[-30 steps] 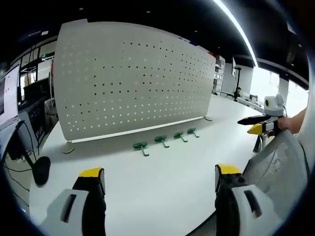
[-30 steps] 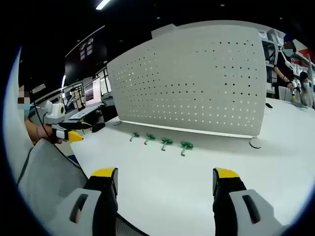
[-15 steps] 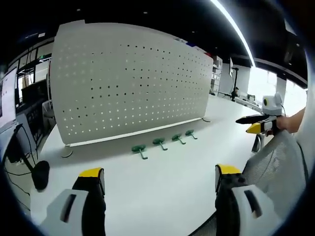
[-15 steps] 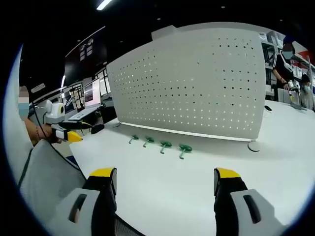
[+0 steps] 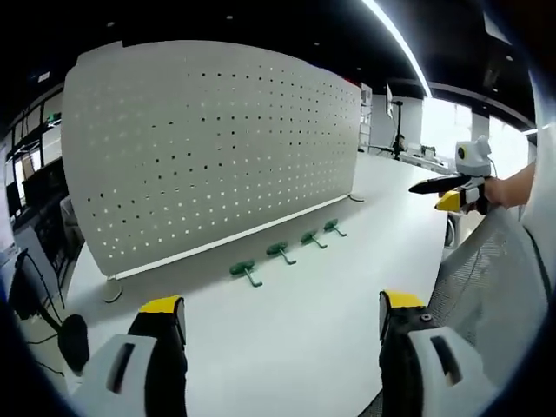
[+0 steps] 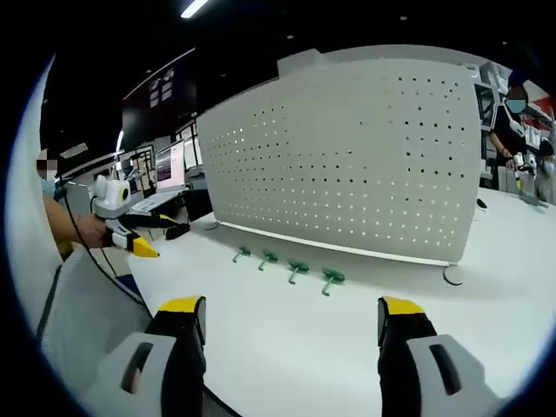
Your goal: Insert the hook assembly into the mounting plate slot until the hook locks in place.
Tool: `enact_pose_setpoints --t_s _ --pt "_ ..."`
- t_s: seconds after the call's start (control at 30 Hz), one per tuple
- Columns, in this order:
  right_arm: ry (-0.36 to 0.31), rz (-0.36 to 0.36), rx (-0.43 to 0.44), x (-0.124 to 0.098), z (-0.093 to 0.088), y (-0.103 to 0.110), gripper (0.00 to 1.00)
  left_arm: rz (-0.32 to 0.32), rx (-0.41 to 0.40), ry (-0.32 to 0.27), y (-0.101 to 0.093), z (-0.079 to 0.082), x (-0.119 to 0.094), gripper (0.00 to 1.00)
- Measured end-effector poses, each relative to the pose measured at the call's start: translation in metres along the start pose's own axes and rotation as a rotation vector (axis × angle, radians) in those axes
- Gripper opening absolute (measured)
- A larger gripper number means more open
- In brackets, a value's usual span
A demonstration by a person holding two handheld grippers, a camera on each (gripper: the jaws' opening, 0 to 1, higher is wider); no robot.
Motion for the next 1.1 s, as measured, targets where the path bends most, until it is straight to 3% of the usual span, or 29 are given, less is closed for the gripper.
enact_pose_setpoints --t_s 0.13,0.57,1.1 --pt "0.006 0.011 -0.01 0.002 0.001 0.003 0.78 -0.048 0.066 0.018 0.006 0.002 0.006 0.96" --pt "0.011 0.028 -0.012 0.002 0.0 0.007 0.76 -0.184 0.176 0.069 0.026 0.006 0.026 0.94" --pt "0.021 0.021 -0.018 0.002 -0.001 0.006 0.76 -0.271 0.256 0.117 0.04 0.01 0.055 0.92"
Point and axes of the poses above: the point that each gripper's makers call its tool centre point, and the gripper's own axes: x roughly forward along the fingers, y roughly to its left, z roughly out of its top, the point moved 6 cm from there along -x, roughly backward along the fingers, and after that the axes turned 15 degrees about x, right-handed, at the moved point
